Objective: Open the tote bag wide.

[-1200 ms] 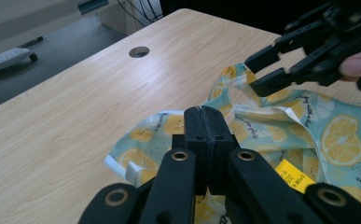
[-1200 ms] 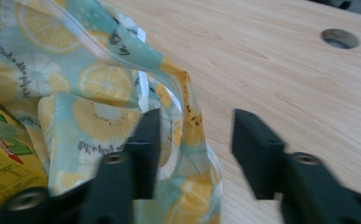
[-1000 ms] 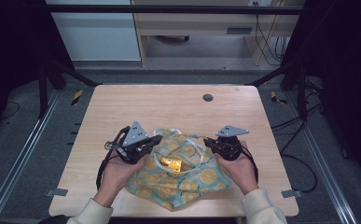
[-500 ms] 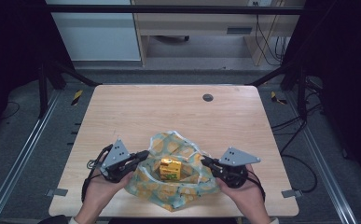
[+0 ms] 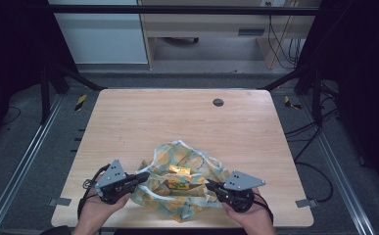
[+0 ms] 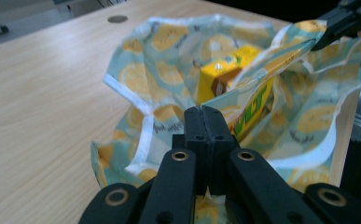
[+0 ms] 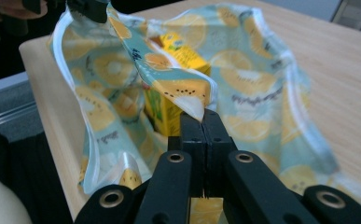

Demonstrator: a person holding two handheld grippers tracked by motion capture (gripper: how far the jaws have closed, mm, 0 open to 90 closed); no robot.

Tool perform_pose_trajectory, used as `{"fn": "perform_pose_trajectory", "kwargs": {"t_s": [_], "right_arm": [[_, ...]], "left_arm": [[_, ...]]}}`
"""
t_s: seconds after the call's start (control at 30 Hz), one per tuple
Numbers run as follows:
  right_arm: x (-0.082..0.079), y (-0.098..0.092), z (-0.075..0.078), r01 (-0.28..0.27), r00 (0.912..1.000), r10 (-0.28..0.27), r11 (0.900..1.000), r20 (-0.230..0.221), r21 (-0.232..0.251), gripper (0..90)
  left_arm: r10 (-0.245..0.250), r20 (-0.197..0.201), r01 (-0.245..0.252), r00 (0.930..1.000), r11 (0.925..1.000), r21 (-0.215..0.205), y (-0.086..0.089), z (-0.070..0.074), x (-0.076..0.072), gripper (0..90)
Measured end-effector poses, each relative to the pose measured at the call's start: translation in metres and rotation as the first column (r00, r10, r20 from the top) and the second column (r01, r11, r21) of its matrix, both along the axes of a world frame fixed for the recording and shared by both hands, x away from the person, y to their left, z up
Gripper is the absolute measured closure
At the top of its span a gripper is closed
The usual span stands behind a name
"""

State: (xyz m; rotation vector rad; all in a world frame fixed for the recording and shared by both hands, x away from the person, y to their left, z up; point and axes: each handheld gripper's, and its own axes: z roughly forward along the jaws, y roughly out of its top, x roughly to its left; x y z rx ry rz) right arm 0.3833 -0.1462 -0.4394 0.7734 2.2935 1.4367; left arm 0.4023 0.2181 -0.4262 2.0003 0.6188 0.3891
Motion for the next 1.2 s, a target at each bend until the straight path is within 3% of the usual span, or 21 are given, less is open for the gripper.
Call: {"fn": "perform_pose_trajectory", "kwargs": {"t_s": [0.1, 0.3, 0.43, 0.63, 0.73, 0.83, 0.97, 1.03, 1.1, 1.2], "right_arm": [[-0.002, 0.005, -0.006, -0.028, 0.9996, 0.028, 0.999, -0.01, -0.037, 89.8], [-0.002, 0.007, -0.014, -0.059, 0.9977, 0.056, 0.995, -0.039, -0.076, 89.8], [0.001, 0.011, -0.023, -0.083, 0.9943, 0.074, 0.989, -0.077, -0.123, 89.8], [0.003, 0.015, -0.03, -0.1, 0.9907, 0.082, 0.98, -0.109, -0.171, 89.9], [0.005, 0.018, -0.033, -0.104, 0.9885, 0.081, 0.977, -0.128, -0.185, 89.9], [0.008, 0.022, -0.037, -0.103, 0.9867, 0.075, 0.976, -0.145, -0.194, 89.9], [0.01, 0.024, -0.038, -0.104, 0.9853, 0.075, 0.975, -0.154, -0.195, 88.0], [0.008, 0.023, -0.035, -0.099, 0.9868, 0.073, 0.978, -0.145, -0.181, 78.8], [0.007, 0.022, -0.034, -0.092, 0.9884, 0.069, 0.98, -0.136, -0.177, 75.6], [0.002, 0.016, -0.022, -0.073, 0.9941, 0.06, 0.985, -0.091, -0.155, 63.5]], "left_arm": [[-0.02, -0.011, 0.021, 0.9997, 0.9983, 0.055, 0.0, -0.005, -0.003, 90.0], [-0.055, -0.073, 0.065, 0.9958, 0.9878, 0.141, -0.003, -0.023, -0.002, 90.0], [-0.055, -0.088, 0.074, 0.9946, 0.9712, 0.227, -0.01, -0.031, 0.0, 90.0], [-0.047, -0.102, 0.075, 0.9936, 0.9547, 0.288, -0.012, -0.037, 0.001, 90.0], [-0.044, -0.111, 0.08, 0.9929, 0.9355, 0.344, -0.014, -0.041, 0.002, 90.0], [-0.03, -0.116, 0.07, 0.9928, 0.9333, 0.352, -0.015, -0.043, 0.005, 90.0], [-0.012, -0.117, 0.052, 0.9931, 0.9364, 0.347, -0.015, -0.045, 0.008, 90.0], [-0.012, -0.113, 0.051, 0.9935, 0.9378, 0.344, -0.015, -0.045, 0.008, 90.0], [-0.007, -0.106, 0.043, 0.9944, 0.9399, 0.339, -0.015, -0.044, 0.007, 90.0], [-0.001, -0.103, 0.035, 0.9947, 0.9443, 0.327, -0.013, -0.043, 0.006, 90.0]]}}
